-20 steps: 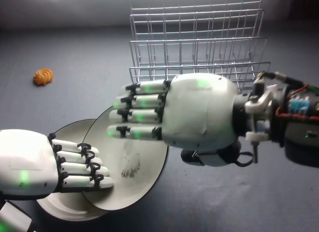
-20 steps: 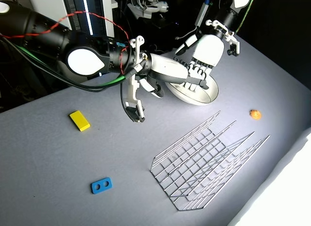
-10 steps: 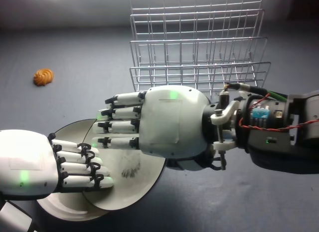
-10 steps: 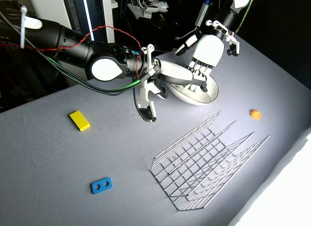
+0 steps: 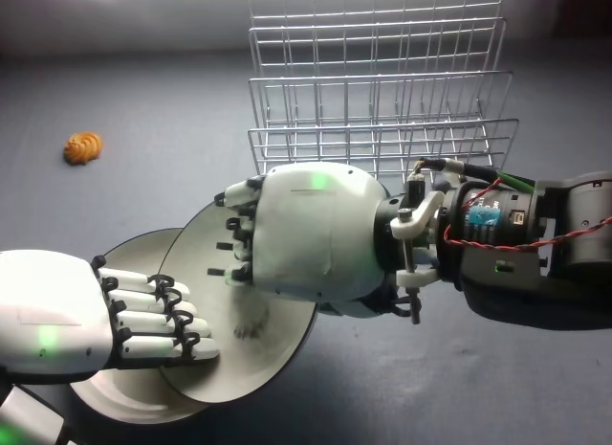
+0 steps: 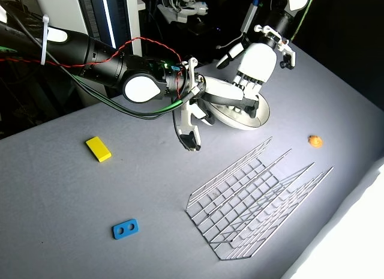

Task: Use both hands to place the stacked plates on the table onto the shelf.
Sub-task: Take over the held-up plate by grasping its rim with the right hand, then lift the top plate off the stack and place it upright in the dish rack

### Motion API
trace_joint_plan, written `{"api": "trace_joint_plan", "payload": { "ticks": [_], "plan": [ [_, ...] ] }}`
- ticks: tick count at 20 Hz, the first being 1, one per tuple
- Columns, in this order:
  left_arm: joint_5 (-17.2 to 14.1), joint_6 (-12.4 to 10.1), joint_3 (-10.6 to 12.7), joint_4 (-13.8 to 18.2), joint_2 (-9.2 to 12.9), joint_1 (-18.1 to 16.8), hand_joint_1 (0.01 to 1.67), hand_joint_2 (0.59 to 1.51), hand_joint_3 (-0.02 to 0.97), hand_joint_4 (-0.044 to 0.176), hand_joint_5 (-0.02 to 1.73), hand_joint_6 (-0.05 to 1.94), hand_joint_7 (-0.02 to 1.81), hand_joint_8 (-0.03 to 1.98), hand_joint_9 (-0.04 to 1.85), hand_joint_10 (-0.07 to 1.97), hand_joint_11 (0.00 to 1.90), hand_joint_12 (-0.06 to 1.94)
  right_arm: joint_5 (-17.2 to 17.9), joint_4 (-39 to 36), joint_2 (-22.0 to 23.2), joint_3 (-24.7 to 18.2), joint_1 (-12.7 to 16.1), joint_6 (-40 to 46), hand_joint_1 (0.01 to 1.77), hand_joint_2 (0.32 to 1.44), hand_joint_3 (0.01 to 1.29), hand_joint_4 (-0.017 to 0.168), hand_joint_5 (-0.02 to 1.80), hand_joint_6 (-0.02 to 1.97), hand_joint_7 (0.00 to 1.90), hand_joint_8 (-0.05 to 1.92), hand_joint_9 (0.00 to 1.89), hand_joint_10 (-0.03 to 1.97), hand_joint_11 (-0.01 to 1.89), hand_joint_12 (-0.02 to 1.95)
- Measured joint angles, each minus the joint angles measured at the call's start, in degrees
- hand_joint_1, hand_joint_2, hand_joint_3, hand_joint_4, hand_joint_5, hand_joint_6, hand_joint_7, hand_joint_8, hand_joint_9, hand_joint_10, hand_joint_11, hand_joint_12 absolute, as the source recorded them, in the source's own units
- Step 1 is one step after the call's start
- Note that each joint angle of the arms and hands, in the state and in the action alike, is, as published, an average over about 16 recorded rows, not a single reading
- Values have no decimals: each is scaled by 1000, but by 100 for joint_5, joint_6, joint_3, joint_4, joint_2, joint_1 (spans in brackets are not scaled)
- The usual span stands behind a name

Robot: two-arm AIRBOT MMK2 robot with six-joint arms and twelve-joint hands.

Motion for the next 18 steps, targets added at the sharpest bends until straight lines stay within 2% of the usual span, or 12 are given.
{"api": "trace_joint_plan", "payload": {
  "ticks": [4, 8, 13, 18],
  "plan": [
    [4, 40, 49, -195, -3, -57, 17, 1118, 14, -4, -5, -21, 9, -7, 20, 6, 13, 14, 116, -17, -16, 2, -15, -11, 1055, 1026, 15, -12, 659, 402, 787, 292, 945, 35, 609, 1033],
    [2, 80, 149, -443, -5, -177, 17, 1126, 14, -1, 5, -8, 16, -6, 22, 6, 14, 12, 236, -31, -20, -24, -34, -19, 1070, 992, 15, -16, 783, 550, 955, 481, 1184, 37, 814, 1029],
    [29, 123, 379, -745, 0, -378, 17, 1135, 15, 4, 17, 9, 27, -3, 22, 6, 13, 11, 319, 95, -6, -102, -41, -43, 1078, 965, 15, -14, 829, 634, 1002, 756, 1280, 78, 887, 1042],
    [150, 126, 679, -954, 18, -625, 17, 1138, 15, 4, 23, 19, 35, -3, 24, 7, 13, 11, 372, 426, 89, -278, -4, -130, 1103, 965, 14, -9, 853, 720, 1029, 928, 1250, 285, 866, 1084]
  ]
}}
